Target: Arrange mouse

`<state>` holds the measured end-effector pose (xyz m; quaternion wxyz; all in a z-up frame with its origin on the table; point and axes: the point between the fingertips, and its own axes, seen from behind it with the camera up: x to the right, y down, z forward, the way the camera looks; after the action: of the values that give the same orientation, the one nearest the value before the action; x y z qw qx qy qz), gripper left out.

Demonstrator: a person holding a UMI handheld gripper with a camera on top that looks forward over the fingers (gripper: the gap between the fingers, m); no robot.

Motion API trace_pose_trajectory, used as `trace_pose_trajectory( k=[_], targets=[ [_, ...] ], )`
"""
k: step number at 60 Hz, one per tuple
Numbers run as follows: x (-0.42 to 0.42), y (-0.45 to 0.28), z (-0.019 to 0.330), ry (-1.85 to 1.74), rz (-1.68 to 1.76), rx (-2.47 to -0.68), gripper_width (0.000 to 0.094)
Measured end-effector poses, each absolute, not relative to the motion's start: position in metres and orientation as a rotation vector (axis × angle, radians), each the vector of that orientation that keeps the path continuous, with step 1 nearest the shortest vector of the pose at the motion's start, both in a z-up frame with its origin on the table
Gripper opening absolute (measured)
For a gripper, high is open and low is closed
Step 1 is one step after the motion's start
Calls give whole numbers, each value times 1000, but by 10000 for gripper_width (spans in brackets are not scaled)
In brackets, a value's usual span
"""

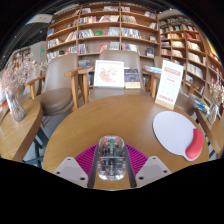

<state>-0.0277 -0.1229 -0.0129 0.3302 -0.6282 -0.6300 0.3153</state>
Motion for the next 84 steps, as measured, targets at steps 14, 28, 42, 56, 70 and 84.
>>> trace_pose_trajectory(
  k=[14, 28, 42, 56, 70, 84],
  targets=[
    [-27, -106, 42, -1611, 841, -1588, 388],
    [-49, -7, 130, -1465, 903, -1586, 388],
    [-82, 121, 85, -1422, 766, -1633, 389],
    [-95, 151, 7, -1461, 756, -1730, 399],
    [-95, 146, -11, -1463, 775, -1743, 569],
    [-42, 145, 48, -1415, 763, -1708, 846]
  ],
)
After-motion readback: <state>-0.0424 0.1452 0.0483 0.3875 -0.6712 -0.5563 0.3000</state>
